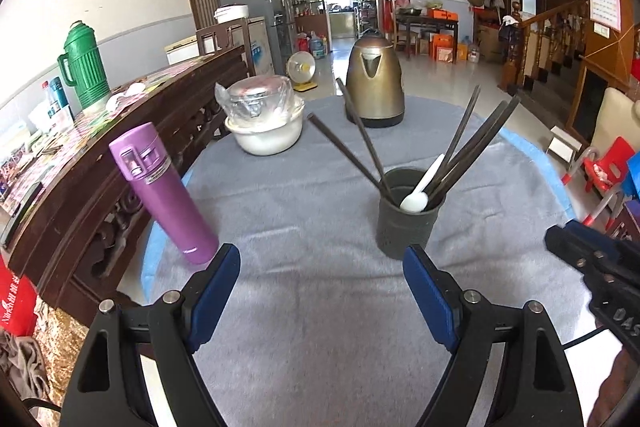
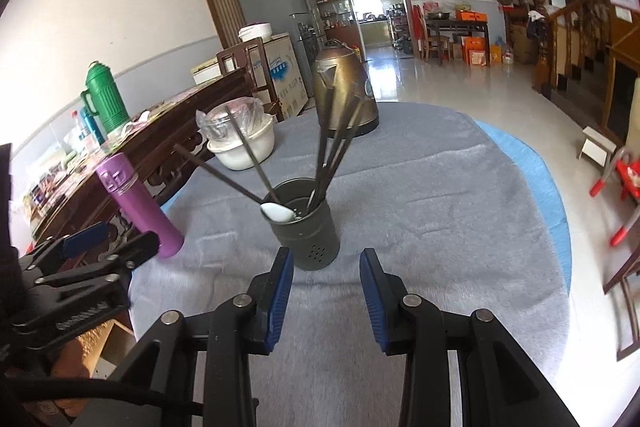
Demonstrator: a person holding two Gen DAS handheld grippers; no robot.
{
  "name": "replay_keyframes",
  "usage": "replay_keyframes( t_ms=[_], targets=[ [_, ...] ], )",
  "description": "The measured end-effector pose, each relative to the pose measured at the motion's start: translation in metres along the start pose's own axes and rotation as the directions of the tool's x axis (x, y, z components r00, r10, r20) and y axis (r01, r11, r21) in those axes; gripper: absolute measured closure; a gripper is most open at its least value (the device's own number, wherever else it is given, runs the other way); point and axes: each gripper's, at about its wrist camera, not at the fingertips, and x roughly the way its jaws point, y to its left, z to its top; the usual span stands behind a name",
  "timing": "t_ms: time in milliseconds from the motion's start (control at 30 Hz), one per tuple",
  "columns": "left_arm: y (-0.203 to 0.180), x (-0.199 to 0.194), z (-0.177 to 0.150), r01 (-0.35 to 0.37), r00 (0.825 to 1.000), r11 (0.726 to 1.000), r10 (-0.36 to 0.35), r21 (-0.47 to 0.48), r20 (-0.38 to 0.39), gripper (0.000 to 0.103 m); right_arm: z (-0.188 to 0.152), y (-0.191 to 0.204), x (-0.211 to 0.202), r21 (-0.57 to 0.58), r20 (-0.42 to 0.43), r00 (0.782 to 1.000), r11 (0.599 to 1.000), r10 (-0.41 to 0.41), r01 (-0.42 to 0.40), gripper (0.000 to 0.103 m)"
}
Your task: Organize utensils
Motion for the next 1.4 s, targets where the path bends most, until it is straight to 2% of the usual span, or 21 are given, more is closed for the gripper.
replay_keyframes(
  t_ms=[267, 533, 1400],
  targets=[
    [0.016, -0.005, -0.010, -0.011, 0.999, 0.999, 0.010, -0.034, -0.032, 0.019, 0.002, 0.018, -0.014, -0.026, -0.012, 1.000, 1.000, 0.003, -0.003, 0.065],
    [0.026, -0.006, -0.016, -0.016, 0.999, 0.998, 0.014, -0.055, -0.042, 0.019, -0.003, 0.033, -0.004, -0.041, -0.041, 0.999, 0.999, 0.009, -0.010, 0.065],
    [0.053, -0.005, -0.032, -0.015, 0.999, 0.995, 0.010, -0.102, -0.051, 0.019, -0.004, 0.070, 0.004, -0.080, -0.033, 0.999, 0.997, -0.004, 0.002, 0.065]
  ],
)
